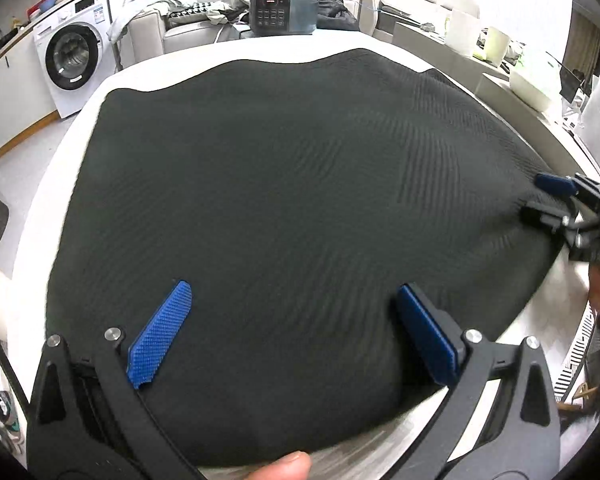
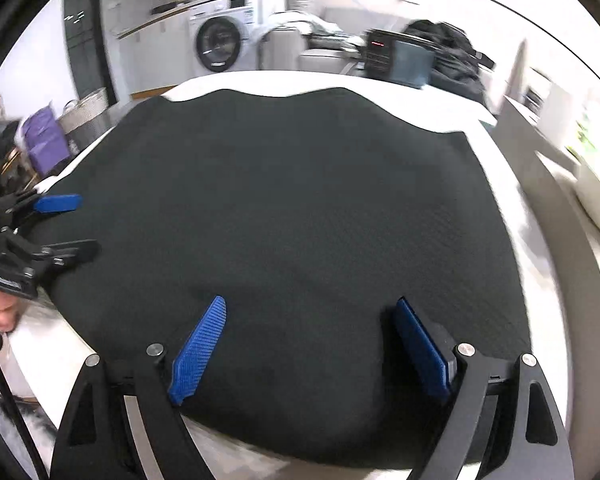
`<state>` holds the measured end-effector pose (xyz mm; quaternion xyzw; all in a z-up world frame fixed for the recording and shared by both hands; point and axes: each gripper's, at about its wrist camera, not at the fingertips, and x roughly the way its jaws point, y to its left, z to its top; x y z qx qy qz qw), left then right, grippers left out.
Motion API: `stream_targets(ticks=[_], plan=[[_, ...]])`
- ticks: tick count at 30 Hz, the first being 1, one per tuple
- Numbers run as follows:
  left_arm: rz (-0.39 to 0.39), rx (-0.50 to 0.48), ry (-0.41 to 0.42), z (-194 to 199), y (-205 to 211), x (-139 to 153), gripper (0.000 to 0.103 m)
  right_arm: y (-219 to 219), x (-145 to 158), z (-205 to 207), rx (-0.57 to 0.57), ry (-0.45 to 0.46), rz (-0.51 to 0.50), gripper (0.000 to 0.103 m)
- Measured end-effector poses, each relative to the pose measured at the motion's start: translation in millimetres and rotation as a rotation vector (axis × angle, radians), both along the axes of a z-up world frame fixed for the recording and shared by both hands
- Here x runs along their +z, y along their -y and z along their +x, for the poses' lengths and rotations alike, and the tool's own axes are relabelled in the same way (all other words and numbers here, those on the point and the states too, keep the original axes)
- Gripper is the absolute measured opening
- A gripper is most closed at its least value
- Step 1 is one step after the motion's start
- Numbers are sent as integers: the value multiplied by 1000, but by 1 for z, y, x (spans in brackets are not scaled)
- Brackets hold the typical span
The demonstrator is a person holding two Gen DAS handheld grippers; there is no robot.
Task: Fold small clothes
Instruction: 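Lay the black sweater flat and open both grippers above it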
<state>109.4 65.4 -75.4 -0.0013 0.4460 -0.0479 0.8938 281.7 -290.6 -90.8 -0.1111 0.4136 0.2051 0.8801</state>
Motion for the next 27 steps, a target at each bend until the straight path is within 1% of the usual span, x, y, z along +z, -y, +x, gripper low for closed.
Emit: stream_targets(ticks=[4, 5, 7, 9, 12, 15, 17, 20, 21, 22, 23, 24, 27], plan=[[-28, 20, 7, -25, -27, 3, 101, 45, 1, -4, -115, 10, -11, 87], [-33, 22, 7, -24, -34, 5, 101, 54, 1, -6, -142, 9, -15, 87], [-43, 34, 9, -30, -40, 9, 101, 67, 5, -10, -194, 18, -13, 87], [-44, 44, 10, -32, -42, 13, 101, 69, 13, -13, -210, 32, -13, 87], [-55, 49, 8, -21, -34, 19, 101, 51, 27, -14, -179, 30, 41, 87], [-81, 56, 4, -2, -26, 23, 101, 14, 30, -5, -109, 11, 87, 88], [-86, 34, 4, 11, -22, 23, 102, -19, 23, -1, -61, 2, 67, 88], [-45, 51, -38, 27, -22, 12, 101, -58, 7, 5, 20, -35, 39, 88], [-32, 55, -39, 29, -21, 10, 101, -65, 3, 5, 33, -35, 22, 88], [-9, 47, -26, 29, -19, 10, 102, -74, -2, 5, 35, -22, -26, 89], [5, 37, -29, 30, -17, 9, 102, -78, -4, 2, 39, -8, -54, 90], [18, 27, -27, 29, -16, 8, 102, -80, -4, 0, 43, 7, -54, 92], [23, 25, -14, 25, -19, 6, 102, -73, -7, 3, 35, -25, -25, 94]])
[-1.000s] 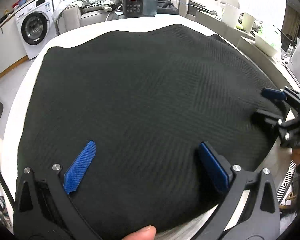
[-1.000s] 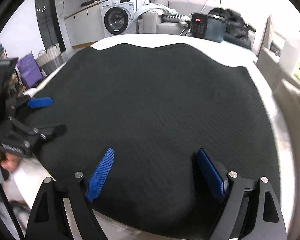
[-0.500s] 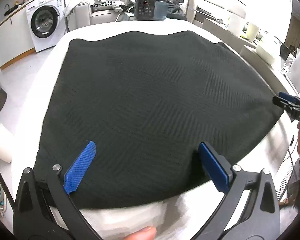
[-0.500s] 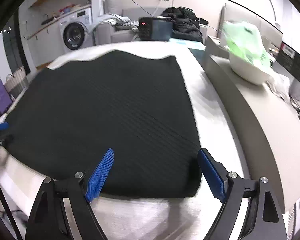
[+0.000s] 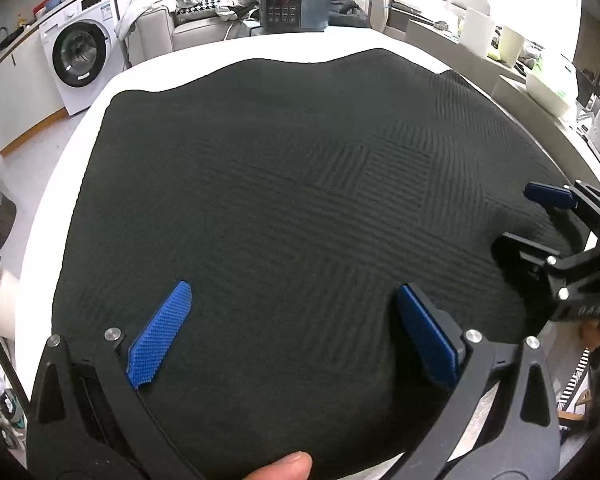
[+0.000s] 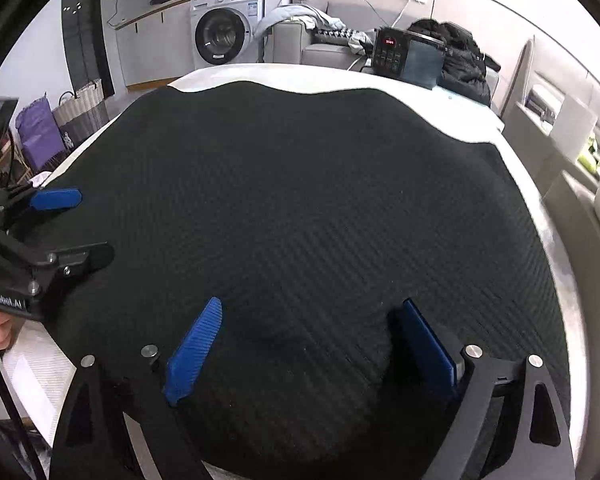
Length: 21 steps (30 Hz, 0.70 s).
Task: Fold small clothes
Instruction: 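Lay the black sweater flat and open both grippers above it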
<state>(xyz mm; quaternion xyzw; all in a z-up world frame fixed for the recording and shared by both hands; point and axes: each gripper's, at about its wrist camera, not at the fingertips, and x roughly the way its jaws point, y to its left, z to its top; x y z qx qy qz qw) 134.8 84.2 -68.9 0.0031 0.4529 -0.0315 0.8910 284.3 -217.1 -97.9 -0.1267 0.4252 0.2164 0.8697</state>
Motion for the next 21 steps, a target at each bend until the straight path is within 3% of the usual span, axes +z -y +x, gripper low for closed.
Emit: stream_targets(ticks=[9, 15, 19, 21], plan=[[-16, 25, 0, -11, -17, -1, 102, 12, 2, -7, -9, 39, -43, 96], [-24, 111, -16, -33, -53, 4, 102, 68, 9, -6, -113, 4, 9, 97], [17, 199, -22, -48, -73, 7, 102, 106, 14, -8, -206, 8, -32, 97], [0, 257, -21, -55, -87, 8, 102, 122, 17, -7, -233, 5, -36, 97]])
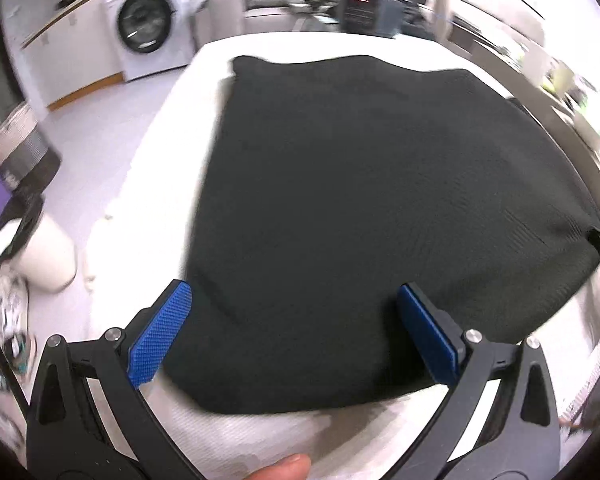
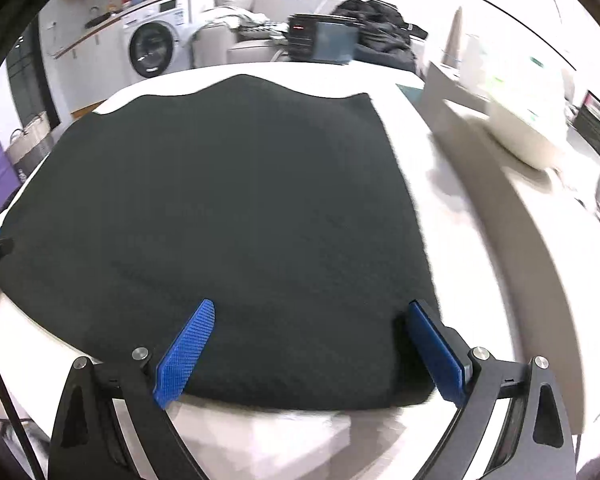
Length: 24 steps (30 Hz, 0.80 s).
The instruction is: Fold small clothes
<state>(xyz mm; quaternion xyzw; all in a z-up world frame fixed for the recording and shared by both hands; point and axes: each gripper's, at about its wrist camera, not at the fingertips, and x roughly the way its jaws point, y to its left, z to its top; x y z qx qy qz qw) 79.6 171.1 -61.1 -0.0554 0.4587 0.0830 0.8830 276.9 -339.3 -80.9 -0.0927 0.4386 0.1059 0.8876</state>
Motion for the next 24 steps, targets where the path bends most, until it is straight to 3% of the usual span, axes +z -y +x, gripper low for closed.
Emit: stream_targets(ticks=[5, 9, 15, 16, 17, 20, 24], plan=[[-54, 97, 28, -9, -29, 5, 101, 34, 5, -1, -57, -1, 34, 97], [-52, 90, 30, -7, -31, 4, 101, 54, 1, -6, -81, -22, 75, 97], [-89, 79, 29, -4, -29, -2, 101, 67, -1, -2, -87, -69, 235, 95], [-98, 76, 33, -3, -29, -2, 101, 70, -1, -2, -87, -73, 272, 89], [-105, 72, 33, -2, -27, -3, 101, 72, -1, -1, -91, -79, 299, 76], [-109, 68, 38, 0, -24, -2, 100, 76, -2, 0, -102, -103, 385, 58], [-122, 61, 35, 1, -22, -3, 86, 77, -2, -2, -99, -93, 412, 44]])
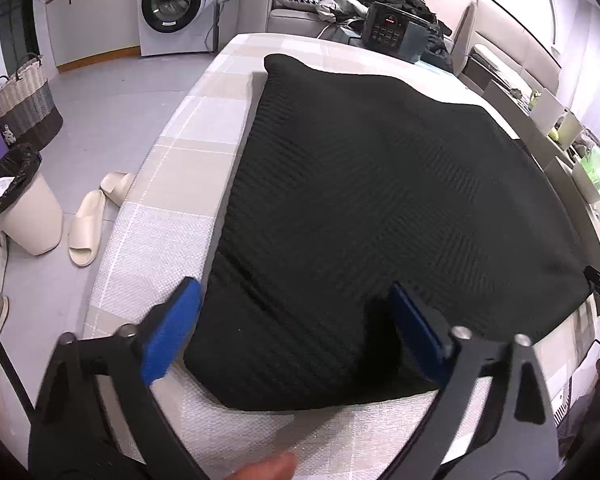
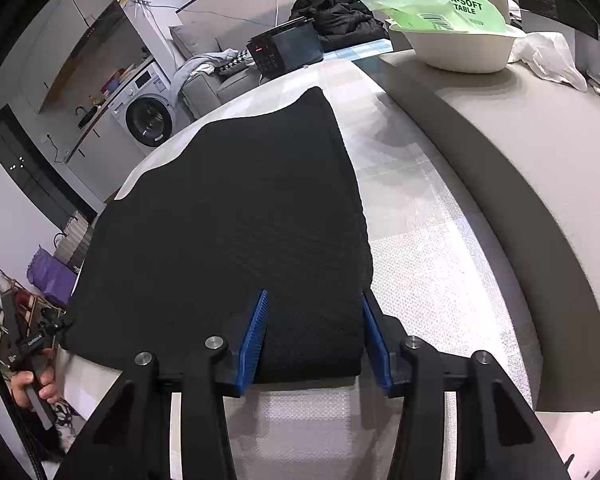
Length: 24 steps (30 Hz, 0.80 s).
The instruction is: Fold small clothes
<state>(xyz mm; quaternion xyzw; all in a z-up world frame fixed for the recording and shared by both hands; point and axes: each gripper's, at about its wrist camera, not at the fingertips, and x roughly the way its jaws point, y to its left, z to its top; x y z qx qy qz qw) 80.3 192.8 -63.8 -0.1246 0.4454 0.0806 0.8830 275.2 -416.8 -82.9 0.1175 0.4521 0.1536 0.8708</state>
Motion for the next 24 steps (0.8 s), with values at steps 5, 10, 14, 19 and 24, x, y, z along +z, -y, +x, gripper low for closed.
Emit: stream_targets(ticks=[5, 10, 14, 19, 24], plan=[[1, -21, -8, 1, 3, -1, 71, 1, -2, -2, -4, 8, 12, 27], [22, -24, 5, -1, 5, 3, 58, -9, 16, -11, 55, 103, -16, 12], [58, -33, 4, -2, 9, 3, 55, -11, 20, -14, 64, 113, -84, 12], [73, -37, 4, -4, 9, 3, 55, -13, 7, -10, 52, 68, -145, 12], [85, -34, 3, -6, 9, 4, 55, -10, 9, -11, 52, 73, -145, 12]])
